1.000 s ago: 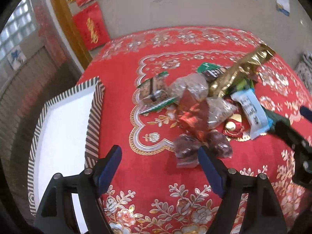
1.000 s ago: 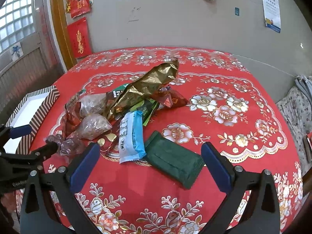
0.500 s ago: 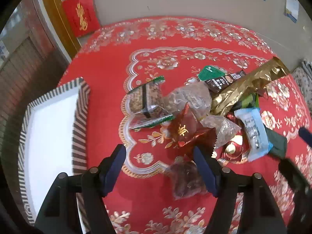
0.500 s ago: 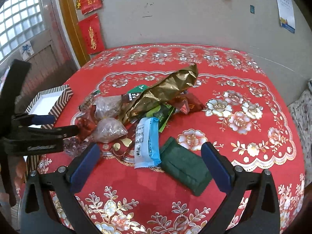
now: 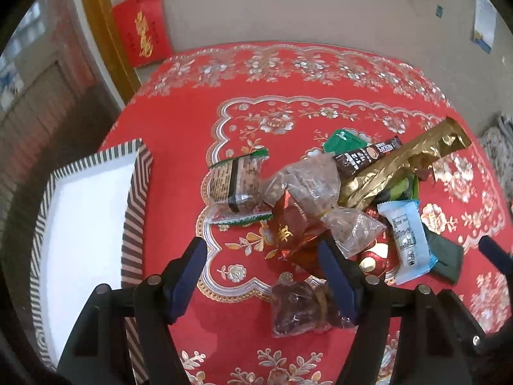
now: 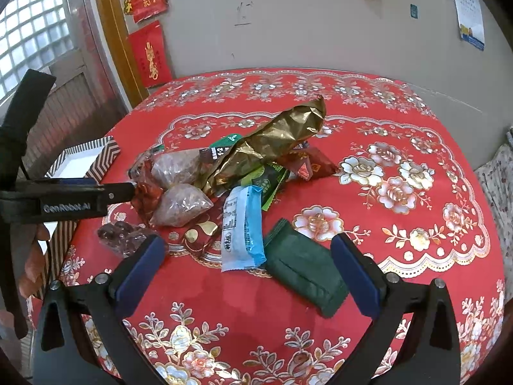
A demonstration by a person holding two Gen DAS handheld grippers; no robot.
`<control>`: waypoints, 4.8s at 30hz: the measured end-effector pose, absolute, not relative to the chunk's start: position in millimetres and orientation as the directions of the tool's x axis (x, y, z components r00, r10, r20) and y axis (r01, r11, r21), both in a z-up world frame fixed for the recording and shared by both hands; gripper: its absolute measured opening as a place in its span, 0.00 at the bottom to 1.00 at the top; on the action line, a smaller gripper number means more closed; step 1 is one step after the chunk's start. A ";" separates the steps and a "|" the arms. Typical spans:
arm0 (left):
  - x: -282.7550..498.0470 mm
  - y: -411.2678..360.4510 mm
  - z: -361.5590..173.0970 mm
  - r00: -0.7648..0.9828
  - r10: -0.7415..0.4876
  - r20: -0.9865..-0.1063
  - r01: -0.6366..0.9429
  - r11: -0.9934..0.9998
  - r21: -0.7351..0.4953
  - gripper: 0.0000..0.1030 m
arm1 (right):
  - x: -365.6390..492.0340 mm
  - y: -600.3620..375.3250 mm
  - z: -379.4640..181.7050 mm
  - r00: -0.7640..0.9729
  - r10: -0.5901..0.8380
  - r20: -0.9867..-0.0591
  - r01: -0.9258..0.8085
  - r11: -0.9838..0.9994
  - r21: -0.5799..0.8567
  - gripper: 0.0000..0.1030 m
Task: Organize snacks
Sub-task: 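Reach the left gripper toward the red foil candy in the snack pile, then grasp the red foil candy with the left gripper while the right gripper grasps the brown dates bag, then carry the candy and dates bag over the white tray and open both grippers, then move both grippers back from the tray to the snack pile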
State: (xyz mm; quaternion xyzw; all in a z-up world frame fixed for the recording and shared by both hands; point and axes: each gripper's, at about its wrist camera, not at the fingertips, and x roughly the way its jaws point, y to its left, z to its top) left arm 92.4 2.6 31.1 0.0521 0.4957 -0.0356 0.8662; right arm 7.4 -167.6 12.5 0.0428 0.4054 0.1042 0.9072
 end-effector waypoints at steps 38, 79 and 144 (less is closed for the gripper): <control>128.0 13.4 -5.4 0.403 -0.156 -0.902 -0.038 0.982 -0.187 0.41 | 4.4 -178.9 8.3 0.651 0.244 -0.719 -0.138 0.969 0.204 1.00; 51.6 93.7 39.9 0.533 0.016 -0.846 -0.072 0.997 -0.027 0.40 | 19.3 -54.7 -8.9 0.571 0.404 -0.715 -0.401 0.897 0.186 0.72; 95.7 228.8 52.7 0.499 0.224 -0.837 -0.237 0.964 0.116 0.69 | 84.0 28.1 70.9 0.592 0.513 -0.621 -0.595 0.799 0.092 0.80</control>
